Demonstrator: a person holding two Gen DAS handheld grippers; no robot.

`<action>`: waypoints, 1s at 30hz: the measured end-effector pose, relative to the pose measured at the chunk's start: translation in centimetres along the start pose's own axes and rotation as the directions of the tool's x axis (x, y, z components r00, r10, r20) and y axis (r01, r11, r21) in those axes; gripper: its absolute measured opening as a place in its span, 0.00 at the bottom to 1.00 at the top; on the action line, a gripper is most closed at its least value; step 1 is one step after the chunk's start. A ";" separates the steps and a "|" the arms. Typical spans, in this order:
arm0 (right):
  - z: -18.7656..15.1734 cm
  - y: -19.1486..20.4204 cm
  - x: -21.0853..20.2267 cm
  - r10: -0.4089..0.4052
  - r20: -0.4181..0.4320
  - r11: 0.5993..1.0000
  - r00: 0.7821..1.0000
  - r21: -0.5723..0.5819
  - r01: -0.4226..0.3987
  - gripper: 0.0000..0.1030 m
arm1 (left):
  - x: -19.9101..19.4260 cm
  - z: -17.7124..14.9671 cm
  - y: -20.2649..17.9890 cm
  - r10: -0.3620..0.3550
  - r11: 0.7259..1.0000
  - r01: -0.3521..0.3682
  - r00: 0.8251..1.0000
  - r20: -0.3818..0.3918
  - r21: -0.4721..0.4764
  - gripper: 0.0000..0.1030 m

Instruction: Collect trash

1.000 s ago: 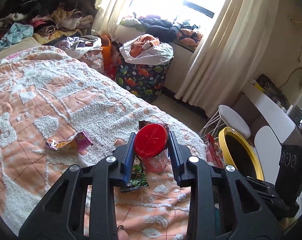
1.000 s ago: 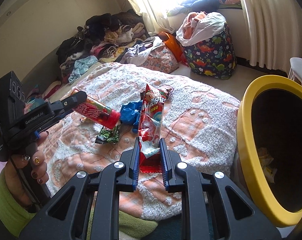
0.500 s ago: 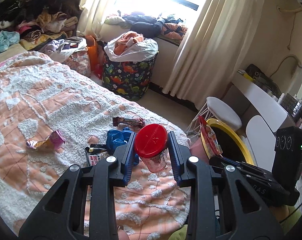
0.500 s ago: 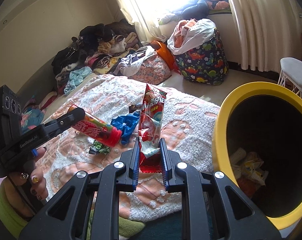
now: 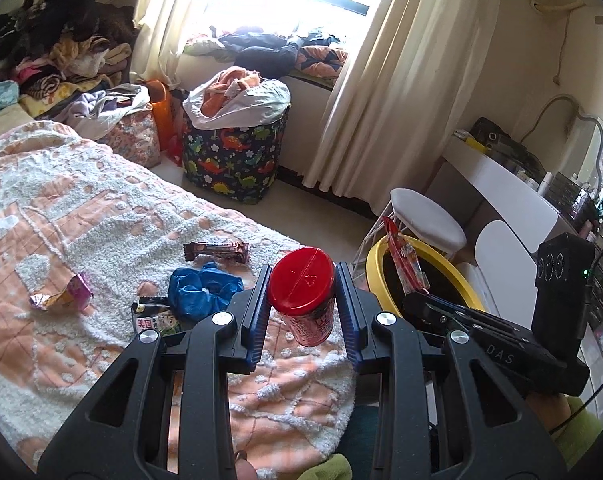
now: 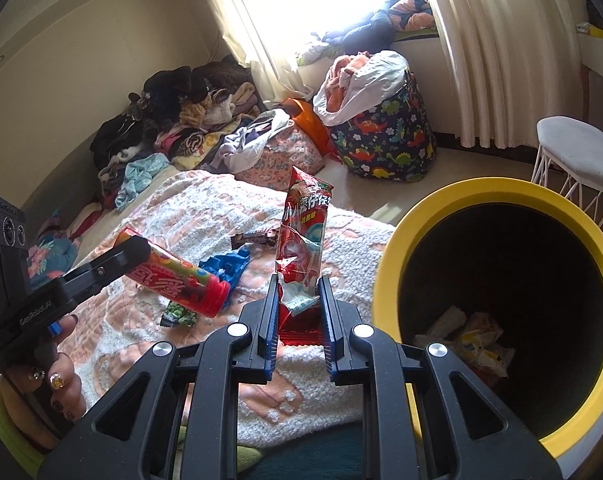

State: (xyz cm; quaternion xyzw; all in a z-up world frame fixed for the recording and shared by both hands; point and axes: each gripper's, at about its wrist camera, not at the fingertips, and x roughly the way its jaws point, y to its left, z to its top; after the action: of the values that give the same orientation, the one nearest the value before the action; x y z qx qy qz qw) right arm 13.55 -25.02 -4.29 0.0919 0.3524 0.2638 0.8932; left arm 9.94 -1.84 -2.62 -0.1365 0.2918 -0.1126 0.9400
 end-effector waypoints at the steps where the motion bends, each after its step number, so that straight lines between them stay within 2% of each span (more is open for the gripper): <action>1: 0.0 -0.2 -0.1 -0.003 0.004 1.000 1.000 0.003 0.003 0.17 | 0.0 0.0 -0.2 -0.002 1.000 0.002 1.000 0.000 0.003 0.24; 30: 1.2 -6.9 -3.7 -0.140 0.101 0.984 0.985 0.127 0.126 0.17 | 1.9 0.0 -5.9 -0.087 0.991 0.089 0.996 -0.030 0.098 0.24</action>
State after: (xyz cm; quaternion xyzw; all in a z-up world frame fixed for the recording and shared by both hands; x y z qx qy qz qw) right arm 14.92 -32.85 -3.65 0.1359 0.3232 0.1764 0.9198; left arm 10.71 -7.94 -1.70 -0.1007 0.2917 -0.1702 0.9358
